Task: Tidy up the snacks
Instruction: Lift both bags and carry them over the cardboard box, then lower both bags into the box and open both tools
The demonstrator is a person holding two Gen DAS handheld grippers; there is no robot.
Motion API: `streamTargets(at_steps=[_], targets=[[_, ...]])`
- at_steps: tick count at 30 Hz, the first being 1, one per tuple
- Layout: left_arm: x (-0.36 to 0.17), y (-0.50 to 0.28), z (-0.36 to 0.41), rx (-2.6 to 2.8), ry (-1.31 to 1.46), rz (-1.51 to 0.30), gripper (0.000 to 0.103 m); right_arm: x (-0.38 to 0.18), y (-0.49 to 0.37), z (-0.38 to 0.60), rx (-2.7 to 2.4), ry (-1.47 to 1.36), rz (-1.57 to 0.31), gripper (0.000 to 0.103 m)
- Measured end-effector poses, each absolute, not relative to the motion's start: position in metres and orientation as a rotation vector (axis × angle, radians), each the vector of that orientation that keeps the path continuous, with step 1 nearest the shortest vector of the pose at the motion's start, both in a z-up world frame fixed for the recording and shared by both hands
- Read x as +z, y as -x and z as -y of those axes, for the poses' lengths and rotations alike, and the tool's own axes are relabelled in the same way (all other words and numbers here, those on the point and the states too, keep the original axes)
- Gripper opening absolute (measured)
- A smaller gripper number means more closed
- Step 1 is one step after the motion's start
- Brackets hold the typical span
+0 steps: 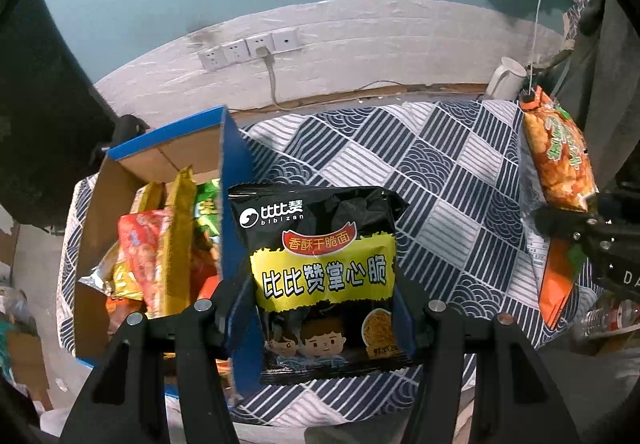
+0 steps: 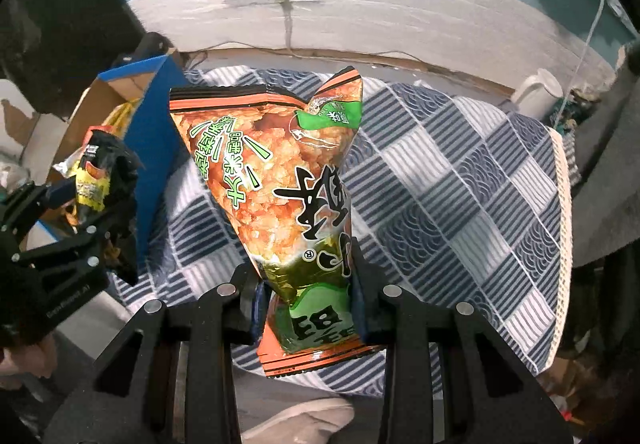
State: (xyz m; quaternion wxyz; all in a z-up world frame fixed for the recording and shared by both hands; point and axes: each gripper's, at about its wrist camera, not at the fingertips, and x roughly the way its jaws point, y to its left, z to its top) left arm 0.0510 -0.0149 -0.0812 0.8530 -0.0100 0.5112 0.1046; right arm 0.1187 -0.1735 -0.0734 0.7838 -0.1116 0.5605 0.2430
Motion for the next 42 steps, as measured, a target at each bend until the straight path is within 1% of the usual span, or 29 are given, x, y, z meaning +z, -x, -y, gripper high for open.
streamTargets(at_steps=[8,16,26,32,39,42], targets=[[-0.075,-0.033,-0.03,0.266,0.095,-1.056,0.06,-0.068,-0.112,0.116,0.605,0.261,-1.208,0.031],[-0.07,-0.013,-0.091,0.355,0.191,-1.023,0.06,-0.06,-0.109,0.046,0.695,0.275,-1.2,0.031],[-0.078,0.009,-0.157,0.46,0.263,-1.007,0.06,-0.056,-0.098,-0.038,0.789,0.333,-1.183,0.031],[-0.085,0.022,-0.19,0.509,0.316,-1.014,0.06,-0.061,-0.096,-0.074,0.82,0.337,-1.198,0.031],[-0.096,0.023,-0.213,0.544,0.354,-1.034,0.06,-0.077,-0.1,-0.107,0.84,0.318,-1.264,0.032],[-0.101,0.022,-0.219,0.538,0.389,-1.05,0.061,-0.078,-0.102,-0.115,0.839,0.303,-1.27,0.037]])
